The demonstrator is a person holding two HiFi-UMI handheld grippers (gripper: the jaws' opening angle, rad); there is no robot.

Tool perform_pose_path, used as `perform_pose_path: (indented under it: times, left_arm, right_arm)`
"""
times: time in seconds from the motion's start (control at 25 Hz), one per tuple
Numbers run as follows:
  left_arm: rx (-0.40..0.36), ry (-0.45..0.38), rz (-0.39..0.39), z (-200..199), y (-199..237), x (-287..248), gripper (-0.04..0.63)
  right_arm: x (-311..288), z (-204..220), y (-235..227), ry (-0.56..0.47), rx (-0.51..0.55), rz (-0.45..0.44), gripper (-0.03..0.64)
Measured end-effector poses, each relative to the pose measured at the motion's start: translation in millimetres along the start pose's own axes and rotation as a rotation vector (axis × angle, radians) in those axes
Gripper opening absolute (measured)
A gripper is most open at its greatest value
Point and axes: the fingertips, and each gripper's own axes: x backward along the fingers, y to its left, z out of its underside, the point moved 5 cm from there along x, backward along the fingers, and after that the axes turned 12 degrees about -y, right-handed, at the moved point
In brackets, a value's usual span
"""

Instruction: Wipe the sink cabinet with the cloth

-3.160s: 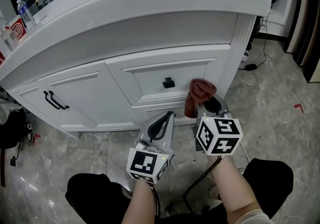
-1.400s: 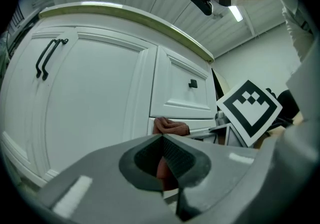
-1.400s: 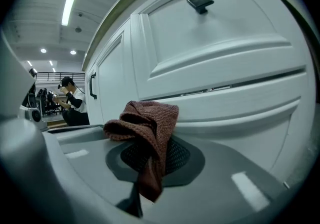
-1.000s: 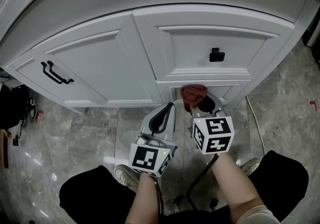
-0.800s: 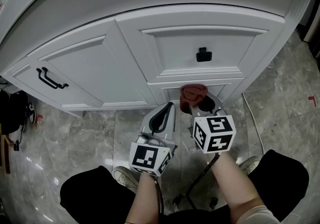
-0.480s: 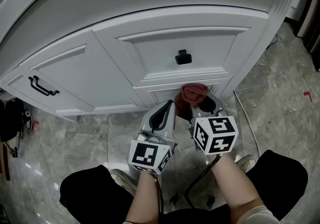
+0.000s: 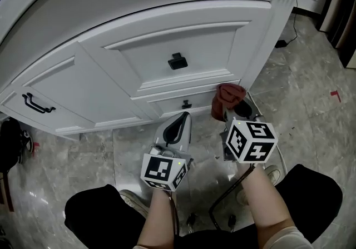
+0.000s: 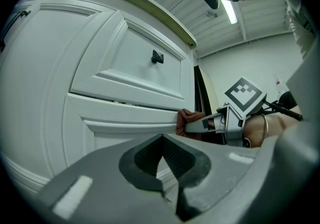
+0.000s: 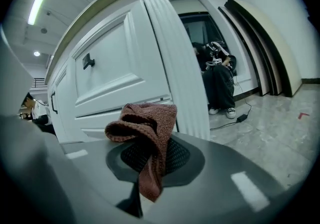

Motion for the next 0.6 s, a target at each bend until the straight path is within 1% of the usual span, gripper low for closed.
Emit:
perform_pose_path:
  times: [0.16, 0.24, 0.32, 0.44, 0.6]
  left_arm:
    - [0.004, 0.015, 0.007, 5.5, -3.8, 4.2, 0.0]
    - [0.002, 0.026, 0.007, 8.6, -3.6, 8.8, 0.0]
    - [-0.002, 0.034, 0.004, 10.8, -0.8, 14.2, 0.0]
    - [-0.003, 0.042, -0.021, 12.2, 11.4, 27.0, 0.0]
    - [-0.013, 0.056, -0.092, 12.4, 41.0, 51.2, 0.0]
  right_arm:
    - [6.8, -9.4, -17.8, -0.025, -0.025, 0.053, 0.078]
    - [8.4, -9.2, -15.6, -0.036, -0.027, 0.07, 0.077]
    - [9.1, -7.8, -5.8, -0.051, -0.014, 0.064, 0.077]
    - [7.8, -2.1, 20.0, -0.063, -0.011, 0.01, 0.078]
    - [-4.1, 24.8, 78.3, -0.022, -0.023, -0.125, 0.078]
